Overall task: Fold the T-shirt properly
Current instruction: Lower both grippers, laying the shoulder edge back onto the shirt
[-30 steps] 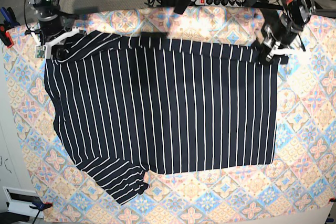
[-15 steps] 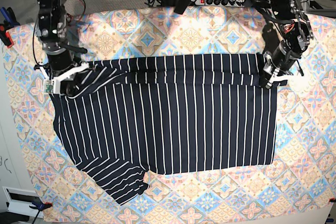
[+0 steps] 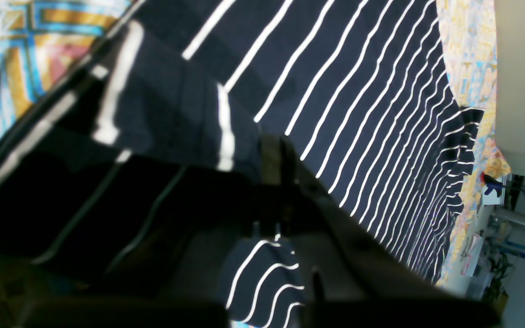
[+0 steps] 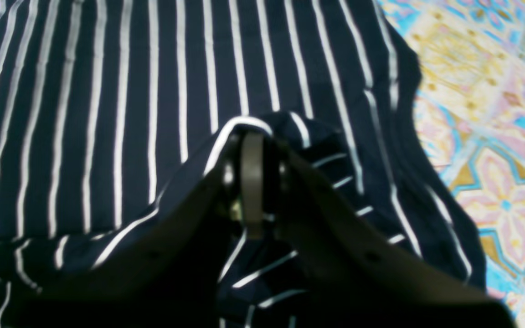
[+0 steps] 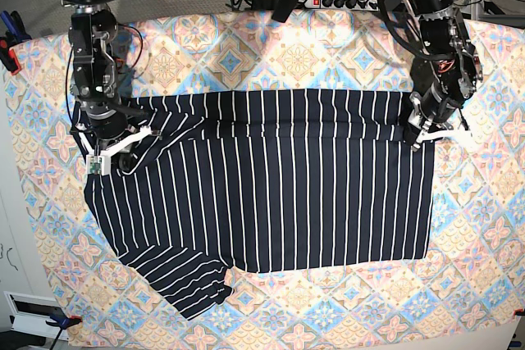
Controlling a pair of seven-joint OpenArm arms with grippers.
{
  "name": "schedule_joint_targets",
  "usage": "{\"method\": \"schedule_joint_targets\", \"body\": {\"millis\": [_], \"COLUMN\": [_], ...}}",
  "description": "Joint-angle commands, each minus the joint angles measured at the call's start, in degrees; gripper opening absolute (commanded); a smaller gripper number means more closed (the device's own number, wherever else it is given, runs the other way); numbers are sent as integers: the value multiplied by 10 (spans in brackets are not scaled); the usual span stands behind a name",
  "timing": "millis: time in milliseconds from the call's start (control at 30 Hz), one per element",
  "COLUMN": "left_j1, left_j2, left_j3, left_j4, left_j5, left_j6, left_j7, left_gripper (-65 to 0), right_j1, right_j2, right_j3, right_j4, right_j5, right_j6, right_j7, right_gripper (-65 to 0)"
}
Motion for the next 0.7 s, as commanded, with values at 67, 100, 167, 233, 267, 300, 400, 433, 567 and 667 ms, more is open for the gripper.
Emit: {"method": "schedule_joint_targets", "body": {"millis": [67, 100, 167, 233, 267, 300, 400, 433, 567, 667], "left_j1": [-6, -5, -4, -3, 2, 9, 18, 27, 87, 130], "left_j2": [-9, -10, -10, -11, -11, -11, -11, -11, -7, -5], "left_j3": [-2, -4, -4, -5, -5, -5, -5, -6, -4, -3], "left_j4": [6, 5, 5, 5, 6, 7, 7, 11, 84, 123], "left_j5": [-7, -7, -7, -7, -8, -10, -13, -14, -38, -45], "left_j6": [-4, -4, -4, -3, -3, -3, -3, -3, -4, -4], "left_j7": [-10, -10, -10, -10, -10, -10, -10, -10, -10, -9], "left_gripper": [-612, -578, -507, -430, -402, -379, -370, -370, -370, -370], "right_j1": [1, -9, -23, -34, -41, -50, -80, -89, -139, -164], "right_j2": [7, 8, 8, 8, 8, 9, 10, 10, 11, 12], "right_j3": [6, 7, 7, 7, 7, 10, 35, 41, 76, 89], "right_j4": [18, 20, 24, 31, 37, 43, 65, 73, 110, 114], "right_j5": [1, 1, 0, 0, 0, 0, 0, 0, 0, 0], "right_j6": [-1, -1, -1, -1, -1, -1, -1, -1, -1, -1], "right_j7": [15, 15, 15, 15, 15, 17, 17, 17, 16, 15], "right_gripper": [-501, -473, -437, -414, -409, -407, -407, -407, -407, -407]}}
